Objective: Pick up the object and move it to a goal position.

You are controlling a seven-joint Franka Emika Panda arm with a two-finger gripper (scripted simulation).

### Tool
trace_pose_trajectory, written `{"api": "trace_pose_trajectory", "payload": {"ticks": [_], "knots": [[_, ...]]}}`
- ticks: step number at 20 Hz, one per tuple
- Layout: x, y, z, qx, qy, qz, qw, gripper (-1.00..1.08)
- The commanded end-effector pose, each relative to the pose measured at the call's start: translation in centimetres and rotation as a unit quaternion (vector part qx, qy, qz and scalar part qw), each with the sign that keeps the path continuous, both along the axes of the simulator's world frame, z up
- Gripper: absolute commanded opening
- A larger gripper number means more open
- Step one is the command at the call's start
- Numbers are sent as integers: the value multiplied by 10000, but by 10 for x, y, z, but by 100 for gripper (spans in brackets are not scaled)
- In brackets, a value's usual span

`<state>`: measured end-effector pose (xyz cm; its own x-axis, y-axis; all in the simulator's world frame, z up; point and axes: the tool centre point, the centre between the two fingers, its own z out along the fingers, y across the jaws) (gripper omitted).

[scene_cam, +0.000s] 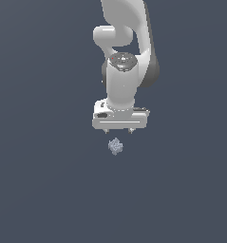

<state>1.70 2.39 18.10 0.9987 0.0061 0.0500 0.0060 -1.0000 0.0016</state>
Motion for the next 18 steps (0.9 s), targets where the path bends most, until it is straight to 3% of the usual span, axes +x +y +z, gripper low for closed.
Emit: {"api": "trace_pose_trajectory", "payload": {"ticks": [1,10,18], "knots": [[0,0,0,0,0,0,10000,100],[-11,24,-9,8,164,88,9998,100],[-10,22,-12,1,164,192,9997,100]]}}
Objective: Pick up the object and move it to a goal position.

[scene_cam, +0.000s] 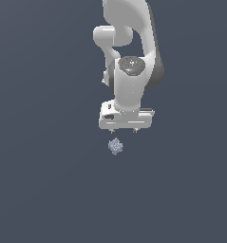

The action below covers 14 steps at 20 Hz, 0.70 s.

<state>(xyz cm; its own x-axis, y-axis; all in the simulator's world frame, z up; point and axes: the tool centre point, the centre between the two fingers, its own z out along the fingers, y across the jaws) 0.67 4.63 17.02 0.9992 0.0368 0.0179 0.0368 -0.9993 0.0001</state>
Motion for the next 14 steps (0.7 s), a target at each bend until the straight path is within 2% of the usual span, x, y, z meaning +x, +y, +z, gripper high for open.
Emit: {"api": "trace_pose_trajectory", "payload": {"ticks": [1,9,14], "knots": [[0,-1,-2,-4,5,79,10000,100],[2,-7,-17,-24,22,613,9981,100],[3,-13,-31,-37,39,1147,9934,100]]}}
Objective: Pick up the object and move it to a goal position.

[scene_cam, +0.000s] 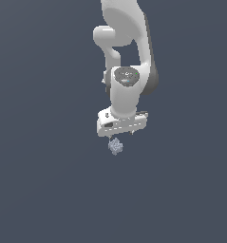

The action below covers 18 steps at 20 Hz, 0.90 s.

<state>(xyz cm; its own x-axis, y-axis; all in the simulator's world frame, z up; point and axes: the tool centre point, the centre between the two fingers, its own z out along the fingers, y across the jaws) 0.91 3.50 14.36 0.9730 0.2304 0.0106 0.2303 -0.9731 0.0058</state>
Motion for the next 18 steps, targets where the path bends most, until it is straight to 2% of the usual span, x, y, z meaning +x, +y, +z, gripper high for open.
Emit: {"api": "trace_pose_trajectory", "payload": {"ticks": [1,10,18], "knots": [[0,-3,-8,-6,11,298,9996,100],[1,-15,-36,-7,44,1335,9910,100],[1,-20,-50,2,57,1848,9828,100]]}}
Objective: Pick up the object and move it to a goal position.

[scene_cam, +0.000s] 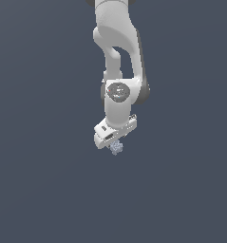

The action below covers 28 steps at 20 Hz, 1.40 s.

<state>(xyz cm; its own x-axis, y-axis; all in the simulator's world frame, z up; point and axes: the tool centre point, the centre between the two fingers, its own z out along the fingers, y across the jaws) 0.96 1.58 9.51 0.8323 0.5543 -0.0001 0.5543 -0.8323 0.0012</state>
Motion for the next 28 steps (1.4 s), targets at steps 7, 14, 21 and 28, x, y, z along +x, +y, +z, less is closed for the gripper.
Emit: {"api": "trace_pose_trajectory", "payload": {"ticks": [7,14,21,28], "knots": [[0,-2,-5,4,4,178,9998,100],[-1,-2,-23,5,4,188,9998,100],[-1,-2,-53,5,3,199,9998,100],[0,-2,-55,5,3,199,9998,-100]]}}
